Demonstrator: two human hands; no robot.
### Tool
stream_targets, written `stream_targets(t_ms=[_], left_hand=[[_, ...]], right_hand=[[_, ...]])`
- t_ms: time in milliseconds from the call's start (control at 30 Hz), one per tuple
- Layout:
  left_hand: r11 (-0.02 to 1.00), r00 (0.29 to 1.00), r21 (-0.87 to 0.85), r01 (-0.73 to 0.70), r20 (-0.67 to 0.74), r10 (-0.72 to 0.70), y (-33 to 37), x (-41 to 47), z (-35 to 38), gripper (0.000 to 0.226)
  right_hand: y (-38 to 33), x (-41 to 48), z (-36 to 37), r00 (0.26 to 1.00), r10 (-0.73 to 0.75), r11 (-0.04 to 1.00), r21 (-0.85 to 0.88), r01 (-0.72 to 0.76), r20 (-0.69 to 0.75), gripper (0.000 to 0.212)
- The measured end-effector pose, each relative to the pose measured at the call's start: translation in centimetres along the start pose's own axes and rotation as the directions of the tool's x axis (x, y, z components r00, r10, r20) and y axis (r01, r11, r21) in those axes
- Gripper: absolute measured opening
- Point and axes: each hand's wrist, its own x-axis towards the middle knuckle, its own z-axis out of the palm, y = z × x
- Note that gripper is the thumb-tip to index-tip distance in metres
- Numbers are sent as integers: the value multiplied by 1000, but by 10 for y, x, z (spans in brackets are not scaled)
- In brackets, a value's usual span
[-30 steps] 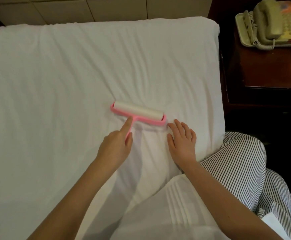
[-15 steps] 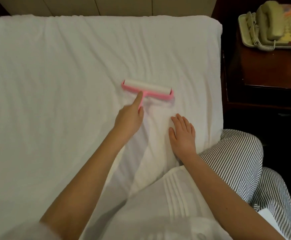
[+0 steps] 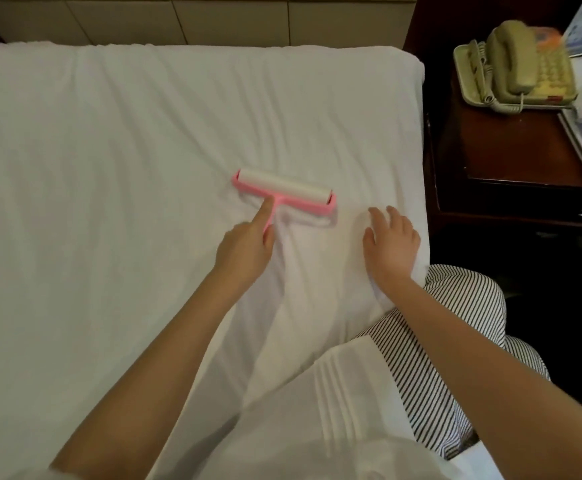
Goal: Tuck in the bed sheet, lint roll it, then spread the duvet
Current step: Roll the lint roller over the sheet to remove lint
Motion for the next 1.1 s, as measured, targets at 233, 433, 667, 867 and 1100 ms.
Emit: stream_targets(t_ms=[233, 433, 667, 867, 1100], left_hand=[[999, 997, -42, -31, -67, 29, 44, 54, -9, 54], [983, 995, -159, -88, -57, 80, 43, -38, 22, 55], [990, 998, -131, -44, -44, 39, 45, -37, 27, 55], [991, 999, -137, -6, -35, 1, 49, -31, 15, 54], [994, 1000, -106, 10, -16, -12, 53, -37, 17, 54]], right_hand=[[18, 31, -12, 917, 379, 887, 233, -398, 124, 34], [29, 37, -11, 906, 385, 887, 202, -416, 174, 26], [40, 42, -9, 909, 365, 883, 234, -407, 203, 28], [31, 60, -17, 944, 293, 955, 10, -298, 150, 26], [45, 62, -14, 914, 308, 924, 145, -353, 264, 25]])
